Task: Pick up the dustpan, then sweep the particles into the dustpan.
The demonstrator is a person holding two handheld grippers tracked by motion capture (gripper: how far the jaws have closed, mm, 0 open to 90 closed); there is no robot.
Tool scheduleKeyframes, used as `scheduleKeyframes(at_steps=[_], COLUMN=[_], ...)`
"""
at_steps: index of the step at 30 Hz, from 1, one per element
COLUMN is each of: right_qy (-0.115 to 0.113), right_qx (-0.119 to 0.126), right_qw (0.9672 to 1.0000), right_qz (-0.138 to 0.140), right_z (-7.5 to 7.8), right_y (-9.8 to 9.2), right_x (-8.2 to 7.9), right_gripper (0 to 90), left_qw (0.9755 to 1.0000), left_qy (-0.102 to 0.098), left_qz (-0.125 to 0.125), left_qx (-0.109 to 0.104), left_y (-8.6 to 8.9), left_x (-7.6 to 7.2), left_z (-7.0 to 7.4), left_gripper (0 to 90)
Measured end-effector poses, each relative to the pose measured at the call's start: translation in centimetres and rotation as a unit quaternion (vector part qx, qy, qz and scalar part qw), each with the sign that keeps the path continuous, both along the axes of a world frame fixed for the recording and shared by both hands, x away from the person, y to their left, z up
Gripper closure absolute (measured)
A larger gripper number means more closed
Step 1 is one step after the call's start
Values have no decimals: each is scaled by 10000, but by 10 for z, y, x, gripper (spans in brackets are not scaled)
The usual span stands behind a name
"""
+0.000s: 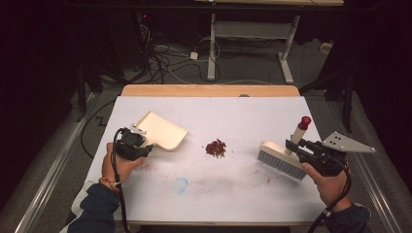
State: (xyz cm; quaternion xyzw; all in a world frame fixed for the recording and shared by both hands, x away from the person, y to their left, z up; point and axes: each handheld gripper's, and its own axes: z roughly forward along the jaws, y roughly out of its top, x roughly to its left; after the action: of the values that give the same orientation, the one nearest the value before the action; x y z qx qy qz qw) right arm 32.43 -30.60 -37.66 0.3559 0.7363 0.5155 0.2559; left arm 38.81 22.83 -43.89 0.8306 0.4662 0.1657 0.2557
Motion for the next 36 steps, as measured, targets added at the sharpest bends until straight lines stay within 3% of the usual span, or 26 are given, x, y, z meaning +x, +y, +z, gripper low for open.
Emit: scheduleKeyframes(at_steps=[14,17,21,28,36], right_qy=[-29,-59,-45,-21,-48], right_qx=[47,84,145,3,-76], right_qw=[10000,9999,9999,9998,9999], right_qz=[-43,-34,37,193,114], right_z=[1,1,2,-2,-1], right_y=[-1,0,7,31,59], right_x=[5,8,16,41,70], right_gripper=[706,706,707,706,707], left_qw=[9986,9971,9954,9932,9899], left_qy=[35,98,207,360,491], left_qz=[-491,-719,-896,-1059,-1279], left_qx=[183,231,278,328,351], left_y=[9,9,8,4,-7], left_x=[-22,-28,-36,-44,-48], left_z=[20,19,13,6,2], left_gripper=[642,642,642,642,642])
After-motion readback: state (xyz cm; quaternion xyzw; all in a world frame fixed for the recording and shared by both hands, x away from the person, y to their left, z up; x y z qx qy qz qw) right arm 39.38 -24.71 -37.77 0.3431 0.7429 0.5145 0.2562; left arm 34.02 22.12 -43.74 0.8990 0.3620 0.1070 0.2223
